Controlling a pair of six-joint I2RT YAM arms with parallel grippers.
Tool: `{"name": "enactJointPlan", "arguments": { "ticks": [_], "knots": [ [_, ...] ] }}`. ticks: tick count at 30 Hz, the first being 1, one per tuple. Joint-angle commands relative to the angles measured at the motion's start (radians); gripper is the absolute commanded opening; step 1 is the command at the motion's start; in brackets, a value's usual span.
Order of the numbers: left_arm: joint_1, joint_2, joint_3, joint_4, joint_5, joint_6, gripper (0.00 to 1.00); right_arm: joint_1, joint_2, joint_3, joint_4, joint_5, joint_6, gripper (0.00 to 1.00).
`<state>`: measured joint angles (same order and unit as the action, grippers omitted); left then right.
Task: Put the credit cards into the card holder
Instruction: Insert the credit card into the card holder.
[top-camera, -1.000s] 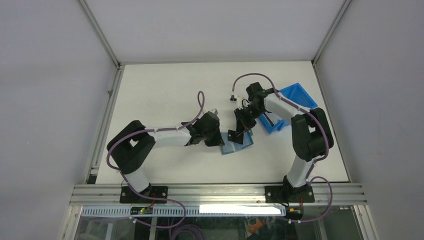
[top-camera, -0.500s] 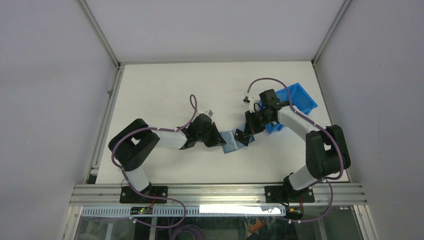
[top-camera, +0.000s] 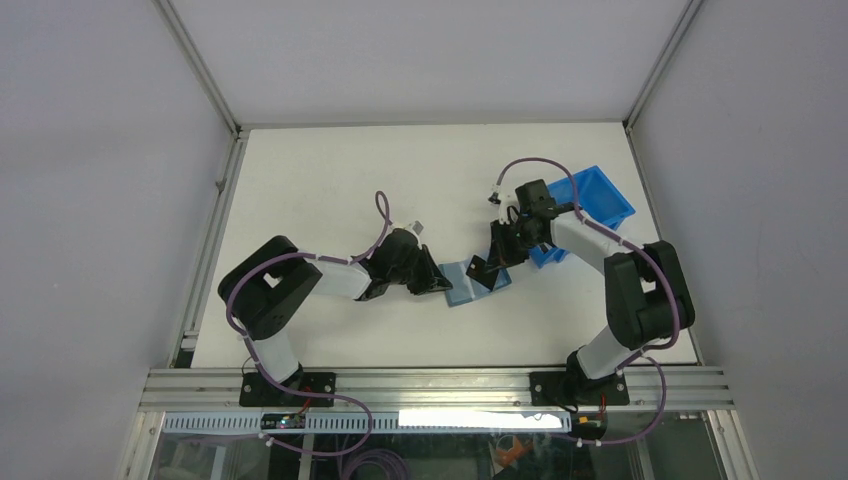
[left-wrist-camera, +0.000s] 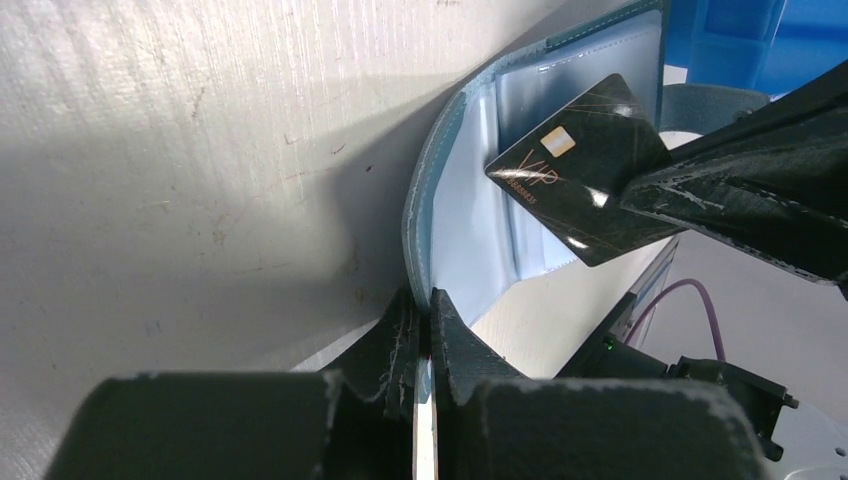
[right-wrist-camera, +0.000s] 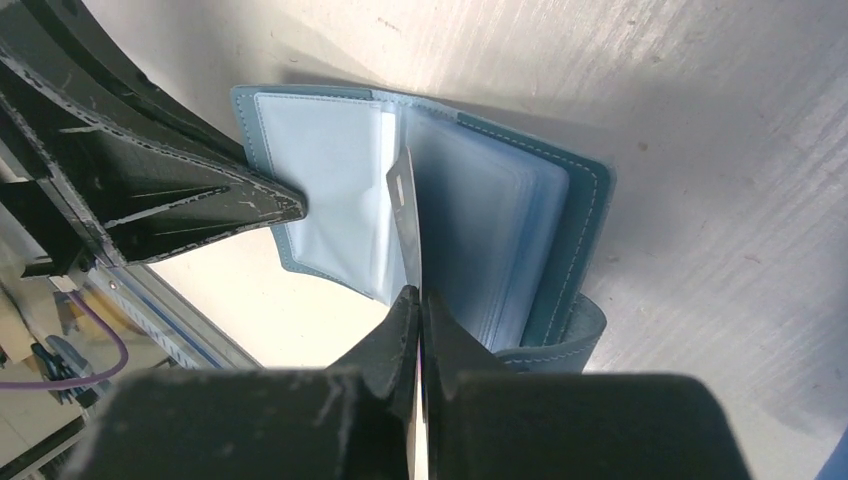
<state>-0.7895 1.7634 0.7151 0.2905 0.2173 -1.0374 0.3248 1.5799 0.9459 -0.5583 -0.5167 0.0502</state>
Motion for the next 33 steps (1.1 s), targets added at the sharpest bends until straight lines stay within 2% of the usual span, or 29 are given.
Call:
{"name": "enactJointPlan", "arguments": {
  "ticks": [1, 18, 27, 33],
  "knots": [
    [0.019, 0.008, -0.026, 0.004, 0.018, -0.002, 0.03, -0.003, 0.033, 0.023, 0.024, 0.007, 0.023, 0.0],
    [0.038, 0.04, -0.043, 0.071, 0.059, -0.044, 0.05, 0.01, 0.132, 0.062, 0.047, -0.137, 0.109, 0.0],
    [0.055, 0.064, -0.079, 0.148, 0.08, -0.106, 0.13, -0.02, 0.131, 0.026, 0.112, -0.209, 0.18, 0.0],
    [0.059, 0.075, -0.088, 0.174, 0.092, -0.129, 0.14, -0.021, 0.155, 0.029, 0.103, -0.166, 0.178, 0.0]
  ]
}}
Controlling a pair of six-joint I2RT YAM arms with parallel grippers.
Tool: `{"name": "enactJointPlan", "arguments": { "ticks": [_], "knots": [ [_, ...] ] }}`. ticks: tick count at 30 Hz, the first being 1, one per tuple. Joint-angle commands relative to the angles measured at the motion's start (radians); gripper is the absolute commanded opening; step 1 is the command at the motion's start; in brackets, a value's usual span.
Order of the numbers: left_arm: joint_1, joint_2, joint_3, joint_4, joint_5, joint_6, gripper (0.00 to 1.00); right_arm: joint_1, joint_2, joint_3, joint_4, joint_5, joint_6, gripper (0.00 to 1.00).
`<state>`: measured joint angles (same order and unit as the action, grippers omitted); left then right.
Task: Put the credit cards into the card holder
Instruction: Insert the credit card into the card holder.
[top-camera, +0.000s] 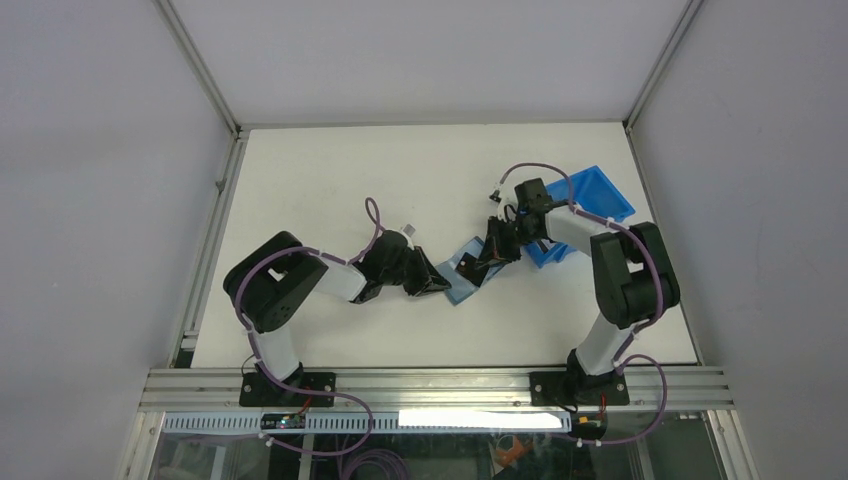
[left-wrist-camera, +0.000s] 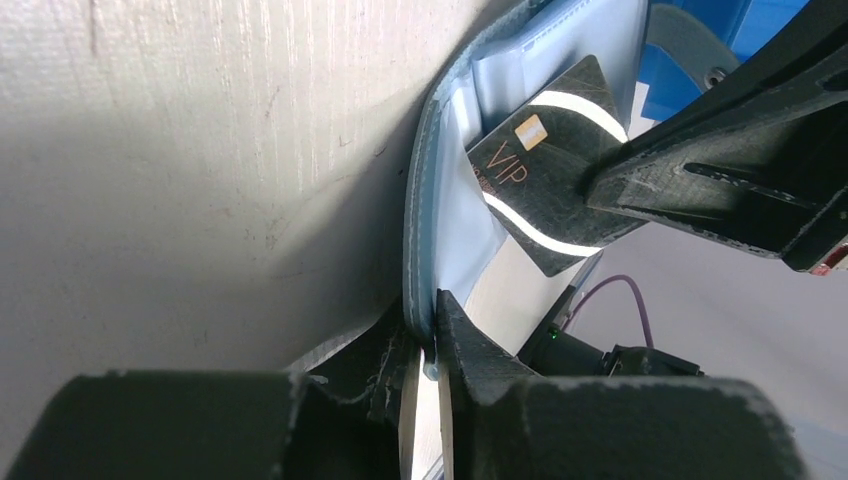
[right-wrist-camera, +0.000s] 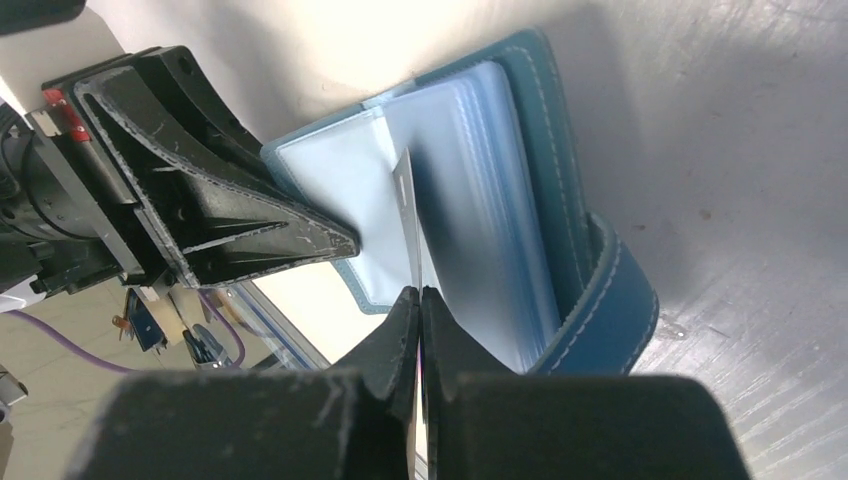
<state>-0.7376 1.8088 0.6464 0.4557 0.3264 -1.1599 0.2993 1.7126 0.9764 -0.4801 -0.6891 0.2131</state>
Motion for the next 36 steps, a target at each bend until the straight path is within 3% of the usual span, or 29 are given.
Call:
{"name": "enactJointPlan", "arguments": {
  "ticks": [1, 8, 17, 28, 32, 36],
  "knots": [
    [0.008, 0.031, -0.02, 0.01, -0.015, -0.009, 0.14, 0.004, 0.03, 0.005, 0.017, 0.02, 0.009, 0.0],
    [0.018, 0.035, -0.03, 0.002, -0.004, -0.022, 0.21, 0.004, 0.07, 0.047, -0.019, 0.039, -0.037, 0.0],
    [0.049, 0.026, -0.06, -0.034, 0.008, -0.043, 0.24, 0.0, 0.151, 0.114, -0.066, -0.043, -0.077, 0.0],
    [0.085, -0.011, -0.108, -0.04, 0.001, -0.102, 0.27, 0.007, 0.182, 0.13, -0.071, -0.027, -0.072, 0.0],
    [0.094, -0.023, -0.111, -0.07, 0.001, -0.116, 0.26, 0.012, 0.185, 0.129, -0.063, -0.034, -0.064, 0.0],
    [0.111, -0.029, -0.127, -0.086, 0.0, -0.124, 0.14, 0.013, 0.193, 0.135, -0.061, -0.044, -0.062, 0.0]
  ]
}}
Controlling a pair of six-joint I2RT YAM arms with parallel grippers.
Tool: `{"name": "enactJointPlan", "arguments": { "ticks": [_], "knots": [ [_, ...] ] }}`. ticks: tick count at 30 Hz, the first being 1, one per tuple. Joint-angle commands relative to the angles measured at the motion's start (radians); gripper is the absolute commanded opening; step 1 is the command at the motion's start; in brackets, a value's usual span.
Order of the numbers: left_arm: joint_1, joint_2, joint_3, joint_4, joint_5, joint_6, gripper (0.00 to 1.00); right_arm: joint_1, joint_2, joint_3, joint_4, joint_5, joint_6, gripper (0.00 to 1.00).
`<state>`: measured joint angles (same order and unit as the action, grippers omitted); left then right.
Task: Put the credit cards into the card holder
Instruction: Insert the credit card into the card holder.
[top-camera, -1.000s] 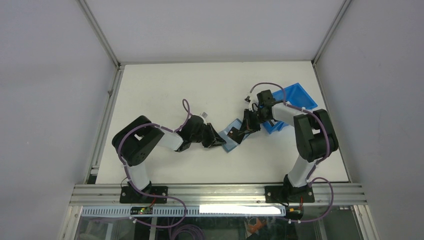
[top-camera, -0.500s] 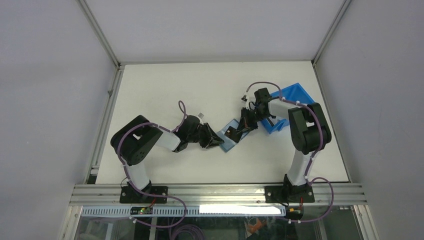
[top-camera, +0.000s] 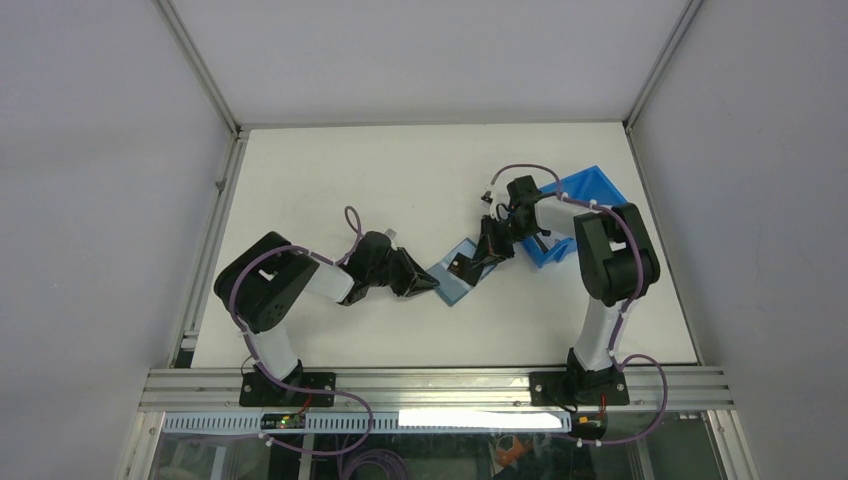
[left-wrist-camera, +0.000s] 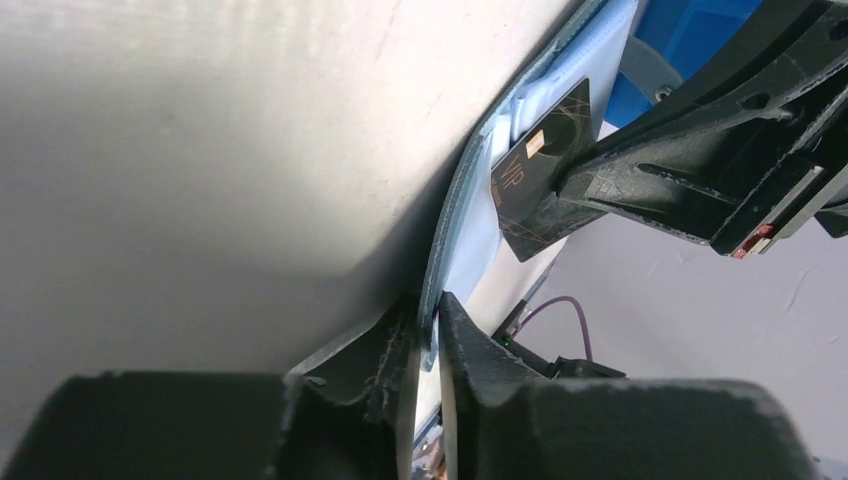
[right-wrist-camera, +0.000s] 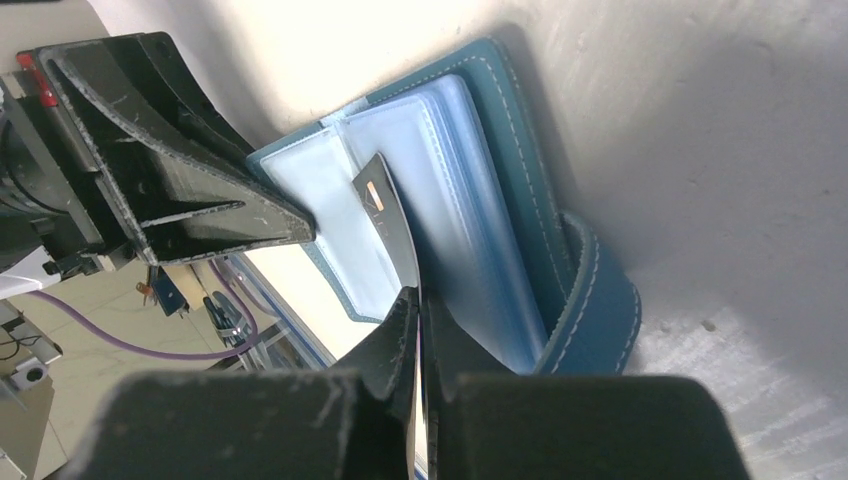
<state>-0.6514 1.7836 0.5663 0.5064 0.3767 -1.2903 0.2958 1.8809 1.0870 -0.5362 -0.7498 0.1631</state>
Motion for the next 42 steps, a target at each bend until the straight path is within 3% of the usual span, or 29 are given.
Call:
{"name": "enactJointPlan", "arguments": {
  "ticks": [1, 6, 27, 42],
  "knots": [
    [0.03, -0.003, -0.052, -0.136, -0.047, 0.005, 0.11, 0.017, 0.028, 0.024, -0.005, 0.013, -0.012, 0.0],
    [0.048, 0.028, -0.042, -0.115, -0.014, 0.016, 0.0, 0.024, 0.042, 0.038, -0.007, -0.007, -0.012, 0.0],
    [0.048, 0.067, -0.017, -0.135, 0.012, 0.075, 0.0, 0.05, 0.058, 0.036, 0.06, -0.113, 0.095, 0.0],
    [0.049, 0.063, -0.007, -0.168, 0.01, 0.094, 0.0, 0.103, 0.11, 0.058, 0.031, -0.106, 0.065, 0.01]
  ]
}}
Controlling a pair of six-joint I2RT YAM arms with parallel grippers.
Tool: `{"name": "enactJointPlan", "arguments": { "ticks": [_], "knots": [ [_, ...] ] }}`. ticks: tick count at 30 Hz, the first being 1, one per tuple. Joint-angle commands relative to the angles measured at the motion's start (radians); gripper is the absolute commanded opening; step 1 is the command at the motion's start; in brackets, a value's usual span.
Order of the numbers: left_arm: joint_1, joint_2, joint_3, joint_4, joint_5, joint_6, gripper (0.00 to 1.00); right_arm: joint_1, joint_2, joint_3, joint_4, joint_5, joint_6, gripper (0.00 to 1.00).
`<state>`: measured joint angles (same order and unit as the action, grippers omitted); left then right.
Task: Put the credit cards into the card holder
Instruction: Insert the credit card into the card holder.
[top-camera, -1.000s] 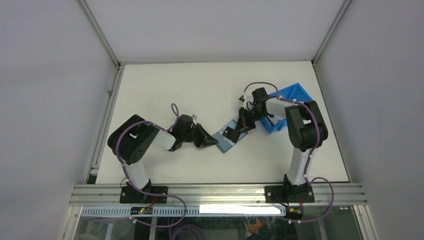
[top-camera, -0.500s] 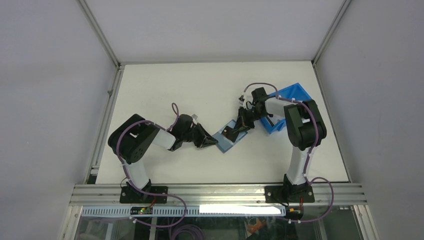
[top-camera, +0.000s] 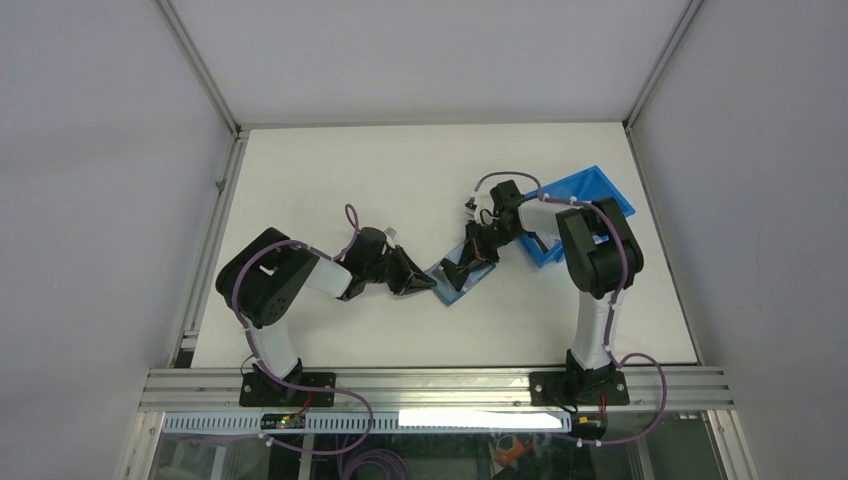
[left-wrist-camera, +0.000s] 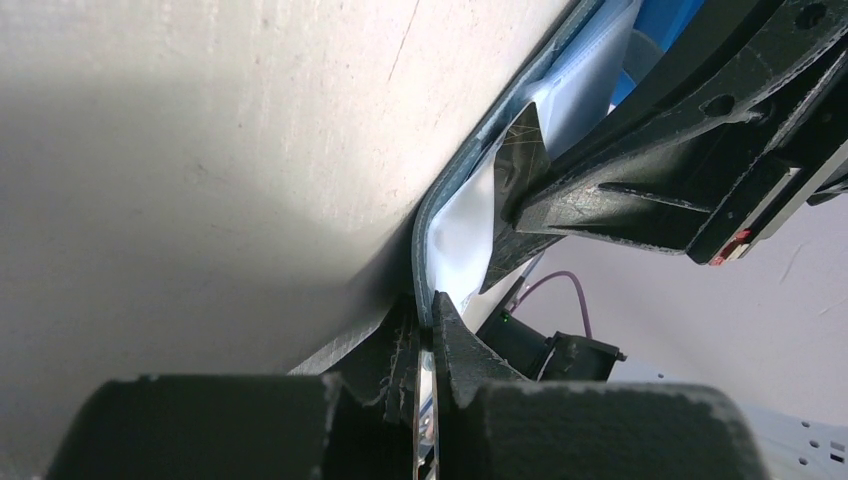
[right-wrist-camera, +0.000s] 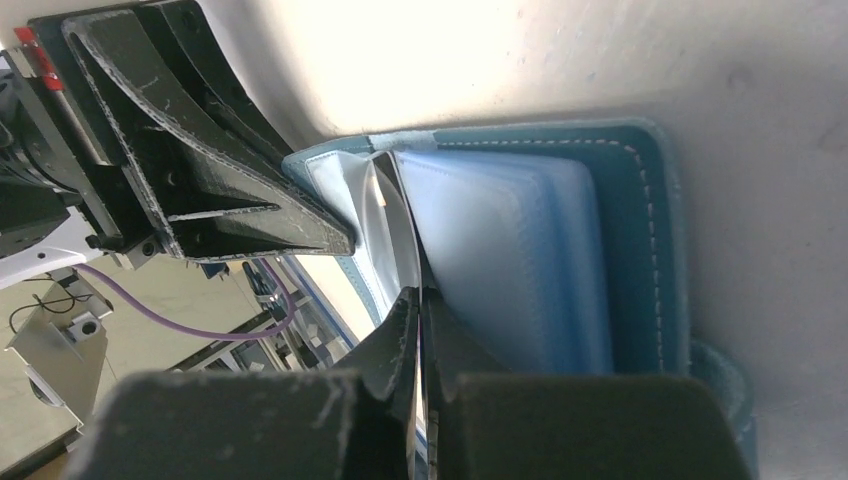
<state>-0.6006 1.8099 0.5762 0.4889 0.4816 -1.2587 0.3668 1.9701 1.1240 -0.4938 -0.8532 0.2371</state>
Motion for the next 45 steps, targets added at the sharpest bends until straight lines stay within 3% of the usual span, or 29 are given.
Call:
{"name": "enactJointPlan", "arguments": {
  "ticks": [1, 15, 30, 45],
  "knots": [
    [-0.001, 0.037, -0.019, -0.151, -0.096, 0.062, 0.0, 0.032, 0.02, 0.021, -0.013, 0.0, -0.013, 0.01],
    [0.001, 0.032, -0.024, -0.165, -0.08, 0.091, 0.02, -0.029, -0.033, 0.051, -0.048, 0.084, -0.116, 0.04],
    [0.001, 0.033, -0.016, -0.174, -0.055, 0.108, 0.02, -0.005, -0.038, 0.052, -0.022, 0.171, -0.221, 0.04],
    [0.001, 0.032, -0.008, -0.203, -0.055, 0.12, 0.02, -0.013, -0.119, 0.015, 0.02, 0.25, -0.206, 0.03]
  ]
}}
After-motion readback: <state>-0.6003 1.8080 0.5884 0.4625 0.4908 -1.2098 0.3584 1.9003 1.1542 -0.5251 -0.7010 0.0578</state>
